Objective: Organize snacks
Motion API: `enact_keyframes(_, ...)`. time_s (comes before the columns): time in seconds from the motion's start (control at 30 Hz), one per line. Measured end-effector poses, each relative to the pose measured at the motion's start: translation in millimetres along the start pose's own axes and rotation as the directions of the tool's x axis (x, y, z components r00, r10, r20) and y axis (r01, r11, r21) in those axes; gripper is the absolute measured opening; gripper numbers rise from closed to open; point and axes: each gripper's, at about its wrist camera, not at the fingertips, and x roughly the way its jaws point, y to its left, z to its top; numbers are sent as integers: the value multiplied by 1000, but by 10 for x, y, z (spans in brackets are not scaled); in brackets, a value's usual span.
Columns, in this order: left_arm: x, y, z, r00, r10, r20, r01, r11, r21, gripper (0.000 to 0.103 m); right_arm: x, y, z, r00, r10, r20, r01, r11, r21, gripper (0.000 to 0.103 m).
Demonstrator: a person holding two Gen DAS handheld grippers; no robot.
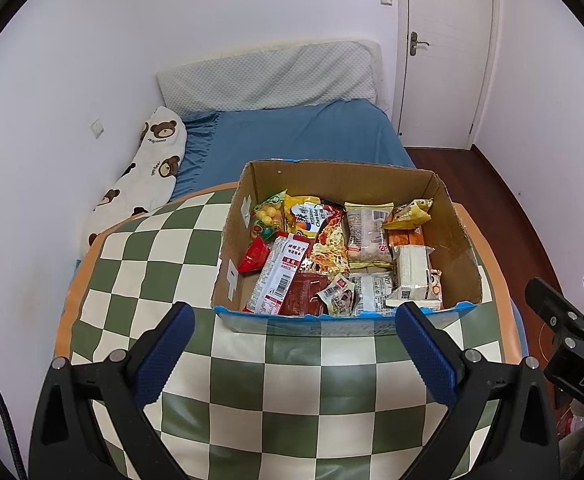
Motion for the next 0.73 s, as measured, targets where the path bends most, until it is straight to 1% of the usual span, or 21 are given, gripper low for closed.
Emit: enact_keyframes(0.73,-111,38,10,1000,-2,9,2,1000,-3,103,-83,23,19,1000,-6,12,6,1000,-16,103)
